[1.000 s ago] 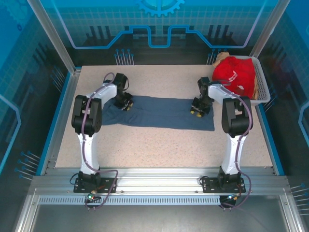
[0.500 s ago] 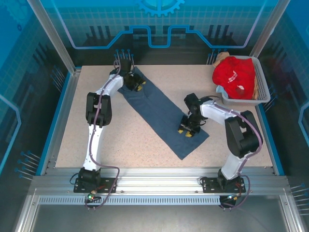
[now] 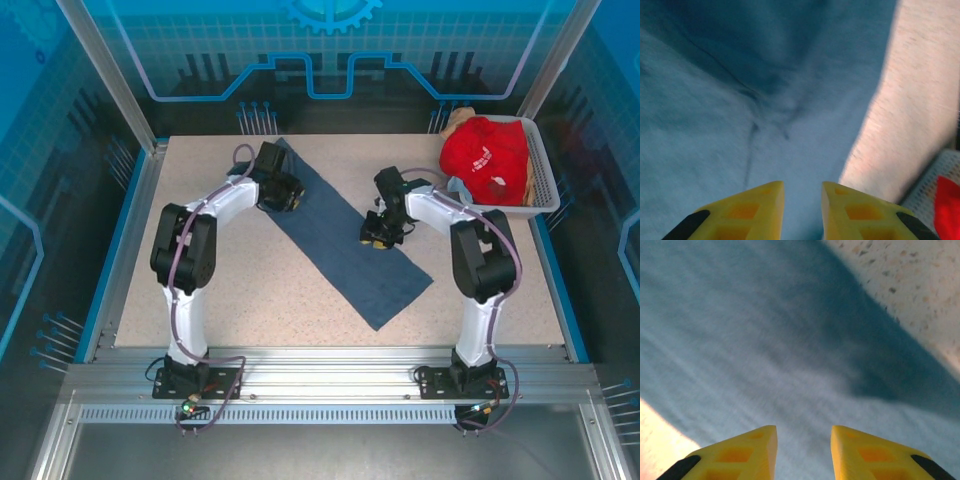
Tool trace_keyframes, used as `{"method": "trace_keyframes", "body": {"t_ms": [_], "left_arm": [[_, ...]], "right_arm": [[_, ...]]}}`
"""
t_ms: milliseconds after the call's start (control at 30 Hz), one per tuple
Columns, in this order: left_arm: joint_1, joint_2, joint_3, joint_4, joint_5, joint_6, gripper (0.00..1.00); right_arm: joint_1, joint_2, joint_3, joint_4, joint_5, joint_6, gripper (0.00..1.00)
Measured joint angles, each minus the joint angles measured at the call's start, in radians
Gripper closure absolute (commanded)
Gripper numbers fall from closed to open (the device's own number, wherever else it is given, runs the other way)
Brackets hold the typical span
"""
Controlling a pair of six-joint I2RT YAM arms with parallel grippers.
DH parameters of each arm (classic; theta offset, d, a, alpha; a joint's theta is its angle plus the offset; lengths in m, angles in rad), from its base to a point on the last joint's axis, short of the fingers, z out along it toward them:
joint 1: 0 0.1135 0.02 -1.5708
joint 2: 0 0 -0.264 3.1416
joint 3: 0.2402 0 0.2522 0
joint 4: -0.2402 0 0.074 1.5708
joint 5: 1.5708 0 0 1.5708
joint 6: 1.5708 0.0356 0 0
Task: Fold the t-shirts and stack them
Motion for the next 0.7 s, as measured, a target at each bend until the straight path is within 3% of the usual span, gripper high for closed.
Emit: {"method": "trace_keyframes", "body": {"t_ms": [233,467,700], "left_arm": [[0.007,0.138,0.063,-0.016,-0.010,-0.050,0.75],[-0.003,0.330,0.356,-0.050,0.048,-0.017,0.76],[-0.040,0.453,0.554,-0.090,0.116,0.027,0.76]], "right_arm": [[-0.014,0.066,0.025,-0.036,0.027,0.024,0.68],[-0.006,-0.022,-0.121,0.027,0.013,0.134,0.68],[0.084,-0.101,-0.241,0.082,-0.022,0.308,0.68]]}}
